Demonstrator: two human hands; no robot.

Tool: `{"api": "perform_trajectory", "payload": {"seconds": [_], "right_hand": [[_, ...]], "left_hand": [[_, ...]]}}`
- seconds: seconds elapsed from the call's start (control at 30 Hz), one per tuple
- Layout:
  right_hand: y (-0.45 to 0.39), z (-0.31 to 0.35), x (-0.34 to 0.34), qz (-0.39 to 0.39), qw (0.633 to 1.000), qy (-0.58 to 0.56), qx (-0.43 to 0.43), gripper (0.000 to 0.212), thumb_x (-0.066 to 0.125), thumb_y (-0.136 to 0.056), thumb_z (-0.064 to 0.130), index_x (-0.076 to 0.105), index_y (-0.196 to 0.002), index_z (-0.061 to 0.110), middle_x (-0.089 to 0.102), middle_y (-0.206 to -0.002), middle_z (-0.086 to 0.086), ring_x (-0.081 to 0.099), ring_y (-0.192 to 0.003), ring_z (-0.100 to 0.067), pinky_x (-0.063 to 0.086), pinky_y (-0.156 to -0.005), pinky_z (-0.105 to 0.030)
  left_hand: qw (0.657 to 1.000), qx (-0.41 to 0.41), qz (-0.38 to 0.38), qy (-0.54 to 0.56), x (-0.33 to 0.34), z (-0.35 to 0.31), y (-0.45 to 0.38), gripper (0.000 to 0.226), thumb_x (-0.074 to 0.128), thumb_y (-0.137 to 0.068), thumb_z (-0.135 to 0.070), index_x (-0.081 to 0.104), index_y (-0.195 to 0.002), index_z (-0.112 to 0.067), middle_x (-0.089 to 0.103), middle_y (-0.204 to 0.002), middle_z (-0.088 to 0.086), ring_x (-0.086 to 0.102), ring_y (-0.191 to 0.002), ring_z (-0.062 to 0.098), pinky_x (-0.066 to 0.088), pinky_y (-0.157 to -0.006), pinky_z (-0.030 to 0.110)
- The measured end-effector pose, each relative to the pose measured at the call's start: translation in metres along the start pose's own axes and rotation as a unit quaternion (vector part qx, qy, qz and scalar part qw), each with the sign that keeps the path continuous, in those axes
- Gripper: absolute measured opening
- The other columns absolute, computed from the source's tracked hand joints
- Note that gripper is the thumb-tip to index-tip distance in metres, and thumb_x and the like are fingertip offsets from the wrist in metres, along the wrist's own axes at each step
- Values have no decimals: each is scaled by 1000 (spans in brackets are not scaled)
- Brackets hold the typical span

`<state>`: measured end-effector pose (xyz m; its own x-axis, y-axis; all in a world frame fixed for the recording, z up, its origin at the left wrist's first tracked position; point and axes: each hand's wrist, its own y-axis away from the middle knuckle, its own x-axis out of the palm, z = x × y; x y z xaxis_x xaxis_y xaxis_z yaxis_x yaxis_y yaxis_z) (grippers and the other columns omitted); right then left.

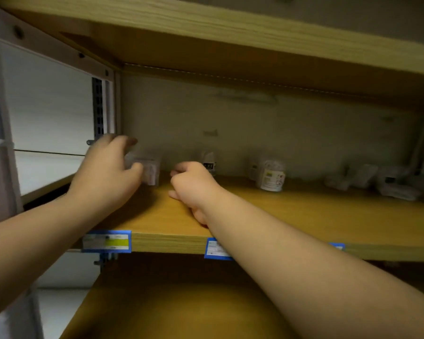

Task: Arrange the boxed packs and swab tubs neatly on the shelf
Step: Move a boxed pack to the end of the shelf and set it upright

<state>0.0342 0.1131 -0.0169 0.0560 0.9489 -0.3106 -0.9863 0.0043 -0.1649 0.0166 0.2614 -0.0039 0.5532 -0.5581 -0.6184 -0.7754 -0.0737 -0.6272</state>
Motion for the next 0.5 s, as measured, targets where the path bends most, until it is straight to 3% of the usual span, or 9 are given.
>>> {"api": "perform_trajectory", "payload": {"seconds": [0.1, 0.2, 0.37, 0.5], "right_hand": [[20, -6, -39, -19, 999, -2, -38, 46, 49, -97, 10, 53, -143, 18, 59, -140, 0, 54, -128, -20, 45, -110, -40], [38, -26, -104, -75, 995, -2, -64, 42, 49, -98, 9, 57, -140, 14, 64, -135, 0, 57, -125, -15, 43, -112, -36], [60, -80, -255, -189, 981, 5, -49, 39, 52, -97, 9, 61, -134, 9, 68, -128, -3, 62, -119, -16, 46, -109, -38], [72, -117, -383, -222, 973, 54, 14, 42, 50, -91, 16, 63, -131, 16, 69, -122, -2, 63, -115, -22, 49, -105, -43]], "left_hand": [[999, 35, 29, 19, 2, -39, 6, 49, 58, -91, -24, 54, -140, -18, 57, -138, 8, 56, -123, 27, 48, -101, 46], [992, 42, 83, 86, 30, -98, 16, 42, 59, -93, -18, 61, -135, -14, 66, -131, 4, 61, -120, 22, 46, -104, 34], [968, 30, 158, 193, 109, -219, 55, 35, 57, -94, -18, 65, -128, -20, 70, -117, -3, 62, -99, 11, 46, -79, 18], [957, 33, 212, 197, 173, -322, 78, 43, 54, -96, -20, 57, -139, -19, 65, -130, -1, 60, -117, 18, 47, -102, 30]]}}
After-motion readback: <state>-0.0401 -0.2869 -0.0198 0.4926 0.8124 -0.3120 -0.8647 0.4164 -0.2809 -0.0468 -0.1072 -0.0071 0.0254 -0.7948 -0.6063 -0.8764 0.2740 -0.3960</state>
